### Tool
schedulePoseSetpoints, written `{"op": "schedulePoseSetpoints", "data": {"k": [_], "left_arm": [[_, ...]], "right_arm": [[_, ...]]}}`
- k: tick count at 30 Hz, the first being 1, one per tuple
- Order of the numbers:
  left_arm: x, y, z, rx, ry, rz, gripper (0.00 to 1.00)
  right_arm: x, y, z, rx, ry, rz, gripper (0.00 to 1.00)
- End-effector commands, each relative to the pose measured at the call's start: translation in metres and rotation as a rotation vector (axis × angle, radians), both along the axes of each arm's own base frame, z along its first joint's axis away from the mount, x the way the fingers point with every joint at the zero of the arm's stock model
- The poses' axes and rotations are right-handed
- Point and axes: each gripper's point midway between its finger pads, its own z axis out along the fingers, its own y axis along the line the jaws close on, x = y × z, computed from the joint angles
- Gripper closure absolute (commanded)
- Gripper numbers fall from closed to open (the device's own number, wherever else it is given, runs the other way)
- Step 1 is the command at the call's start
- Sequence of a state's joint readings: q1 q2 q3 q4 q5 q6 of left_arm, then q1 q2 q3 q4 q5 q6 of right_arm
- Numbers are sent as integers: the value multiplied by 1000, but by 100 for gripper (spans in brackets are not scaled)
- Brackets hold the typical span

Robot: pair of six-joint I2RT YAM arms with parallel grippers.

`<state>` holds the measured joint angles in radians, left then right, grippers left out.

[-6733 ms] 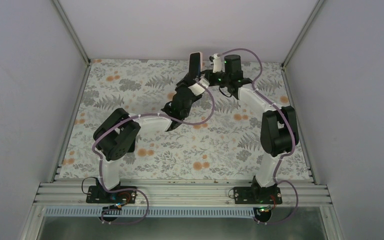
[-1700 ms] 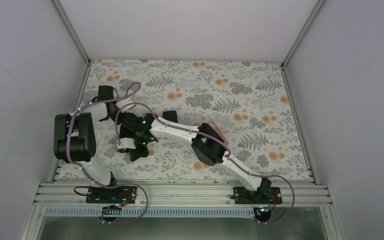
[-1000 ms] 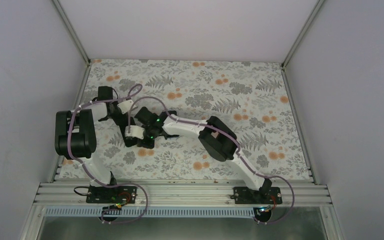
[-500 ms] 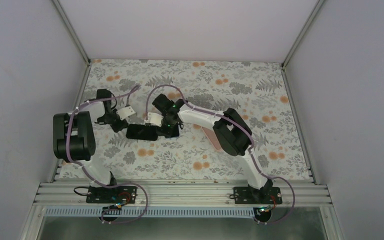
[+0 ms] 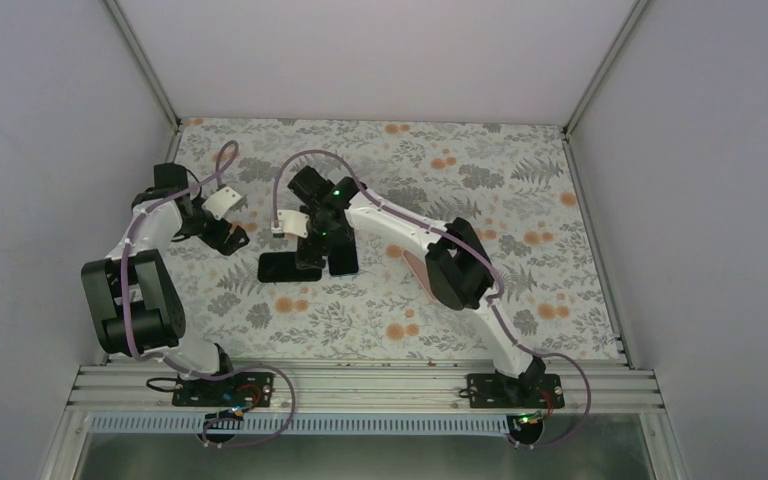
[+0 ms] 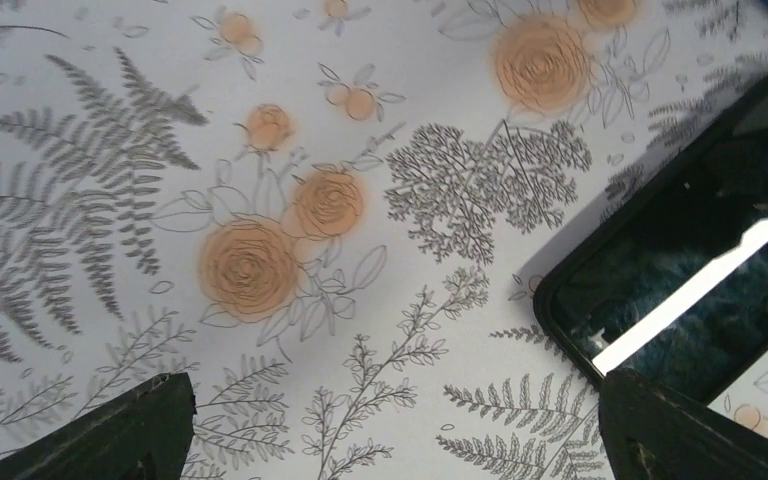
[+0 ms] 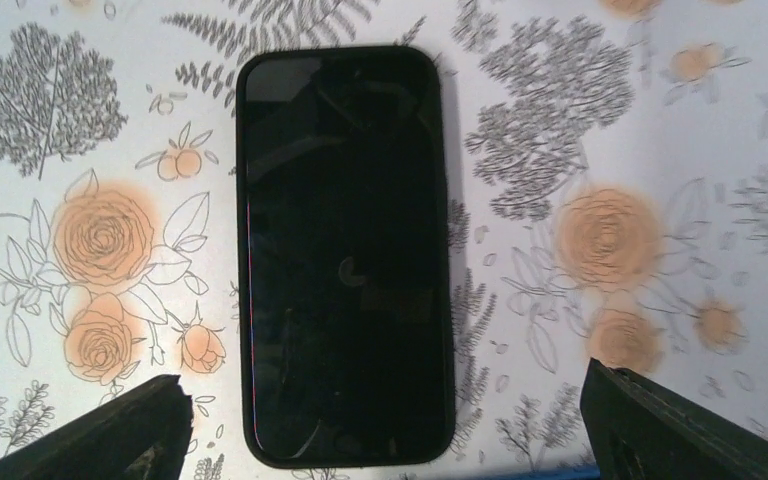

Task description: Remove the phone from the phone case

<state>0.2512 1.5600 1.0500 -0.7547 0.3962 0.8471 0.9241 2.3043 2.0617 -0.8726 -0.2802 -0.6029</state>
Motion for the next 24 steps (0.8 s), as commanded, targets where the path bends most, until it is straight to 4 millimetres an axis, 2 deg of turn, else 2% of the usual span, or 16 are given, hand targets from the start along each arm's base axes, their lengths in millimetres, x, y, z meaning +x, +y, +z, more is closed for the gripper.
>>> {"op": "schedulePoseSetpoints", "data": {"k": [1,6,14,17,20,24], "left_arm": [[12,6,19,-50,-67,93,0],[11,14,22,-64,-87,146,0],[3,18,13,-79,-85,176,0],[3,22,12,-83,-92,201,0],[2,22,13,-104,-97,219,0],[0,20,17,-115,-112,232,0]], "right_arm": [[-20,2,-26,-58,49,120,0],[-22,8,-41,-80,48,136,0],[-30,14,-61,-111,44,141,0],[-32,14,-74,-154,12,132,0],[-22,18,-81,-159,-38,92,0],[-9,24,-74,-135,-97,54,0]]}}
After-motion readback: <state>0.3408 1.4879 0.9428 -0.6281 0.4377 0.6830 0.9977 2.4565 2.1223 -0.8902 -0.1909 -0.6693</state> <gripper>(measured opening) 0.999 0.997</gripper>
